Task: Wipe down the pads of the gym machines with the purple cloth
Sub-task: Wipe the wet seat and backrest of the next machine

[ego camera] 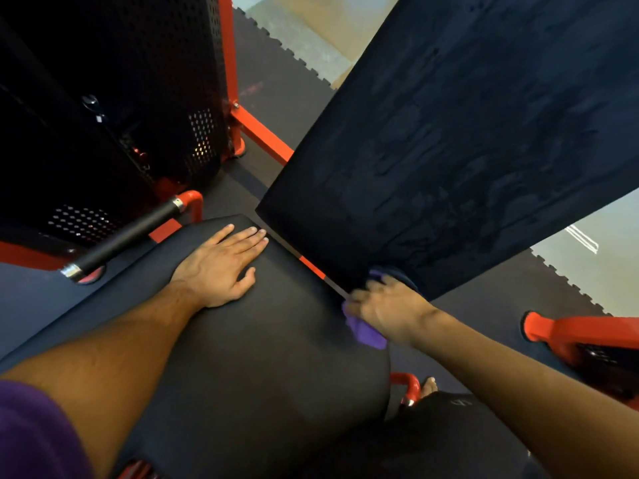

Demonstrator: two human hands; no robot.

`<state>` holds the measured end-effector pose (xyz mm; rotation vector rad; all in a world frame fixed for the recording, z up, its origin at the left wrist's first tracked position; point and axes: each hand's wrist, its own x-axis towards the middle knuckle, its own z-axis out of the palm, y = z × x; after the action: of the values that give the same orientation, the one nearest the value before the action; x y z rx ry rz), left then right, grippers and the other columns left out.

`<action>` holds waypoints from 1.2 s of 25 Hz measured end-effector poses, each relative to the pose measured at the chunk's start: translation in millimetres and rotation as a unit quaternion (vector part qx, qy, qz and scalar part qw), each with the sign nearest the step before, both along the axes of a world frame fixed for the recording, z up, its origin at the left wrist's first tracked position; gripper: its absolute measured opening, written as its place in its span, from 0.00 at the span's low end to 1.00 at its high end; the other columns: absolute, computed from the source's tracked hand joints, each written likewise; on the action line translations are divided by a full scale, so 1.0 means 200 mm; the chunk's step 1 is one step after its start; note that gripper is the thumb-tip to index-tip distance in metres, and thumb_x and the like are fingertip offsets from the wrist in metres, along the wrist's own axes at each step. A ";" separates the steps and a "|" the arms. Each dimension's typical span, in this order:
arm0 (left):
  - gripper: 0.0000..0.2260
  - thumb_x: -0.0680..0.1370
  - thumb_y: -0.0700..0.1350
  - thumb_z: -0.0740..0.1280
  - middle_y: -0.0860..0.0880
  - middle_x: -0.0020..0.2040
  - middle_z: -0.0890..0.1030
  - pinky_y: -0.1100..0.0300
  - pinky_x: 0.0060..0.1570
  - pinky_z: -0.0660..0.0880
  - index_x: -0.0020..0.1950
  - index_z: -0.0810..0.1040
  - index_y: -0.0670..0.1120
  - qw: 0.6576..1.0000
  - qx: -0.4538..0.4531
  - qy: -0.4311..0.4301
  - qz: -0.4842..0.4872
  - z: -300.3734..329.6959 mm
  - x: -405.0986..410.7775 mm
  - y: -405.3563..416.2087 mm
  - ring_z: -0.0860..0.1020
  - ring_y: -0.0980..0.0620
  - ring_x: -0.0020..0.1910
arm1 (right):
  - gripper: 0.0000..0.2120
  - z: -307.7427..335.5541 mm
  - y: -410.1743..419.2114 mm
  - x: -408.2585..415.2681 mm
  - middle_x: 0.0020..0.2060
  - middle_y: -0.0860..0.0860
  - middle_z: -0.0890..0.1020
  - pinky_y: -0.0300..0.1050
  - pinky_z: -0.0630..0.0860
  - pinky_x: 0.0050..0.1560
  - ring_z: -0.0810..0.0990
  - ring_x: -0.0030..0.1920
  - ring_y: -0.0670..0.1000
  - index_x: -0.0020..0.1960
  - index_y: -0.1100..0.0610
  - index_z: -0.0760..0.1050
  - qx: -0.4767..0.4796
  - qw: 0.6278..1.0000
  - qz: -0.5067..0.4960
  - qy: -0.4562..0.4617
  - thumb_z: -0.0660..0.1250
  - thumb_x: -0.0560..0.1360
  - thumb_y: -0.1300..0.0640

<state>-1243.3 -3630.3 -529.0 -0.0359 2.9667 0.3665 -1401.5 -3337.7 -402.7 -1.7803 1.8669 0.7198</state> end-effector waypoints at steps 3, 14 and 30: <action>0.31 0.81 0.57 0.51 0.52 0.83 0.59 0.50 0.82 0.47 0.83 0.60 0.49 1.000 0.000 -0.003 0.001 -0.01 0.02 -0.01 0.54 0.56 0.82 | 0.28 0.12 -0.31 0.07 0.70 0.52 0.72 0.57 0.68 0.59 0.73 0.61 0.59 0.71 0.51 0.68 -0.167 0.985 -0.033 0.024 0.72 0.73 0.56; 0.33 0.80 0.59 0.47 0.52 0.83 0.59 0.53 0.81 0.44 0.84 0.57 0.48 0.999 -0.021 -0.026 0.010 0.04 0.00 0.02 0.52 0.57 0.82 | 0.15 0.02 0.27 0.29 0.61 0.48 0.81 0.59 0.75 0.61 0.80 0.57 0.56 0.65 0.45 0.77 -0.530 0.752 -0.391 -0.012 0.68 0.80 0.56; 0.33 0.83 0.67 0.43 0.56 0.84 0.45 0.47 0.81 0.39 0.85 0.47 0.55 0.995 -0.034 -0.048 -0.081 -0.02 -0.05 0.48 0.40 0.60 0.82 | 0.23 -0.46 0.43 0.07 0.59 0.53 0.78 0.59 0.66 0.58 0.73 0.56 0.60 0.65 0.55 0.79 -0.362 0.882 -0.155 0.258 0.72 0.70 0.58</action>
<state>-1252.6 -3534.9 -532.3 0.1730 2.8602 0.2355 -1388.5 -3252.2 -495.5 -1.6944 3.0059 0.4121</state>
